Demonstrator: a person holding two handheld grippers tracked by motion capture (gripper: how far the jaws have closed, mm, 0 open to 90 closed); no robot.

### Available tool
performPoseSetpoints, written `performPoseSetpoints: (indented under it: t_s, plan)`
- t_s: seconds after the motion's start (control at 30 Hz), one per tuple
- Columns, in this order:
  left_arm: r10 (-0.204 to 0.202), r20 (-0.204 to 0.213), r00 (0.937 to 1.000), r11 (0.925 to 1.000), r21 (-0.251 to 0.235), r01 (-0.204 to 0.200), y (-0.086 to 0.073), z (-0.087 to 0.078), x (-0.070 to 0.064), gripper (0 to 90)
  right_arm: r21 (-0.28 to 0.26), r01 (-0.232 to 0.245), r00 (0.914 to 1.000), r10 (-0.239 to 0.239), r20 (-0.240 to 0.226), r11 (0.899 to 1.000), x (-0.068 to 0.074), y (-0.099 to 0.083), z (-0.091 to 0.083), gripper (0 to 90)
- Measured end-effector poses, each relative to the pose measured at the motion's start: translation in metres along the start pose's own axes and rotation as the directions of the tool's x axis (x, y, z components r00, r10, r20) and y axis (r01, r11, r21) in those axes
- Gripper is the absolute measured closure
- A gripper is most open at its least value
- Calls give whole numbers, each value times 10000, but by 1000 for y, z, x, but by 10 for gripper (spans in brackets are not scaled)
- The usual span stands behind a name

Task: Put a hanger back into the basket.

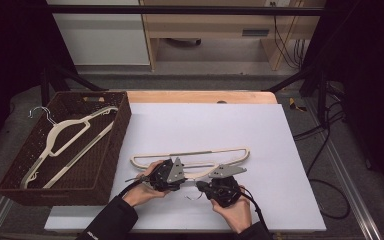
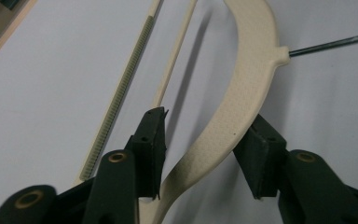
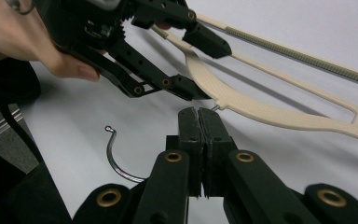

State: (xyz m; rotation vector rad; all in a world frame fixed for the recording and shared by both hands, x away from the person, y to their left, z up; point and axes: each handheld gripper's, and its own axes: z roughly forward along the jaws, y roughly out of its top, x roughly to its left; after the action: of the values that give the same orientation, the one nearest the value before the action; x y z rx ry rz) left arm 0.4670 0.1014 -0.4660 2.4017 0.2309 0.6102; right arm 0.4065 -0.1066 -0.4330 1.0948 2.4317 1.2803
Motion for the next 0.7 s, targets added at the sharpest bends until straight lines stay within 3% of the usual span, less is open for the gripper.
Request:
performPoseSetpoints:
  t_s: [0.17,0.23,0.37,0.4,0.5,0.53,0.57,0.6,0.7]
  plan:
    - [349,-143,9993,9994,-34,-350,2,-1,-4,630,-13,-28,10000,28,-50,10000,0,0,-1,889]
    - [688,-222,9974,9975,148,-685,3,-3,-3,642,-147,-32,10000,31,-89,9999,-1,0,-2,883]
    - [882,-198,9959,9960,185,-878,4,-5,-1,656,-935,-178,9995,152,-286,9955,-6,2,-12,786]
    - [663,-197,9976,9978,-19,-664,4,-4,-3,660,-1158,-184,9997,163,-194,9931,-8,2,-15,759]
    - [691,-216,9974,9976,-34,-691,6,-8,2,673,-1789,-234,9996,258,114,9836,-19,2,-29,658]
    - [445,-178,9988,9987,-221,-449,6,-8,1,676,-1950,-222,9991,290,323,9806,-23,1,-33,626]
    - [735,-228,9970,9973,18,-735,8,-11,4,679,-2049,-276,9983,376,452,9784,-27,0,-37,592]
    - [510,-234,9984,9985,-163,-514,8,-11,4,684,-2259,-305,9966,469,676,9737,-33,-2,-42,559]
    - [688,-371,9969,9976,-56,-690,12,-16,10,704,-2550,-513,9895,837,1179,9656,-49,-10,-55,494]
